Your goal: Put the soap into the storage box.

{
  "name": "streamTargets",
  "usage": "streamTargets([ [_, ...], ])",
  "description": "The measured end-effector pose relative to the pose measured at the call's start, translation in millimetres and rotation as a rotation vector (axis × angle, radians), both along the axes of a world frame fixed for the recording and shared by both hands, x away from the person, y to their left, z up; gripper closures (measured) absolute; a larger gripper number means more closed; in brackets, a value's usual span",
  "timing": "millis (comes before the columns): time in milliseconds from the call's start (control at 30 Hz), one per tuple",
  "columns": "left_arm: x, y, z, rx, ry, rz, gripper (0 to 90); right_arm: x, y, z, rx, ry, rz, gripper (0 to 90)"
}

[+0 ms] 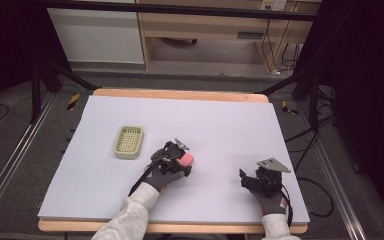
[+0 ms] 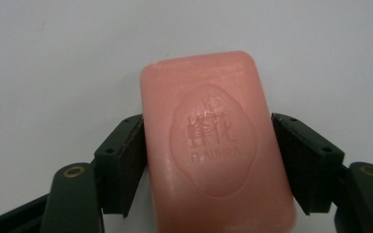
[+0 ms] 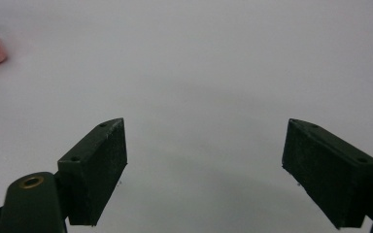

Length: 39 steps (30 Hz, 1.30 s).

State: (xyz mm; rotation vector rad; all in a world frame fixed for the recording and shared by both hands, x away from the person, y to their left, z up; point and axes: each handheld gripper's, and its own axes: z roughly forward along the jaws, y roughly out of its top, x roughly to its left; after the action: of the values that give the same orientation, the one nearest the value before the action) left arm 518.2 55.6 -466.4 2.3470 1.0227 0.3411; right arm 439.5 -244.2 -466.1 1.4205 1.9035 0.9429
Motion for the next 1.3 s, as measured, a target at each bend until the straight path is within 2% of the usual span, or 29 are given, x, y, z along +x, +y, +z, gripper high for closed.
streamTargets([
  [433, 0.7, 0.6, 1.5, 0.001, 0.009, 0.015, 37.0, 0.3, 0.6, -0.4, -0.003, 0.004, 0.000, 16.3],
  [933, 1.1, 0.9, 2.9, 0.020, -0.003, 0.011, 37.2, 0.4, 0.1, -0.3, -0.003, 0.003, 0.000, 16.2],
  [1300, -6.9, 9.1, 17.8, 0.003, -0.019, 0.000, 37.3, 0.4, -0.4, -0.3, -0.003, 0.003, -0.002, 16.2],
])
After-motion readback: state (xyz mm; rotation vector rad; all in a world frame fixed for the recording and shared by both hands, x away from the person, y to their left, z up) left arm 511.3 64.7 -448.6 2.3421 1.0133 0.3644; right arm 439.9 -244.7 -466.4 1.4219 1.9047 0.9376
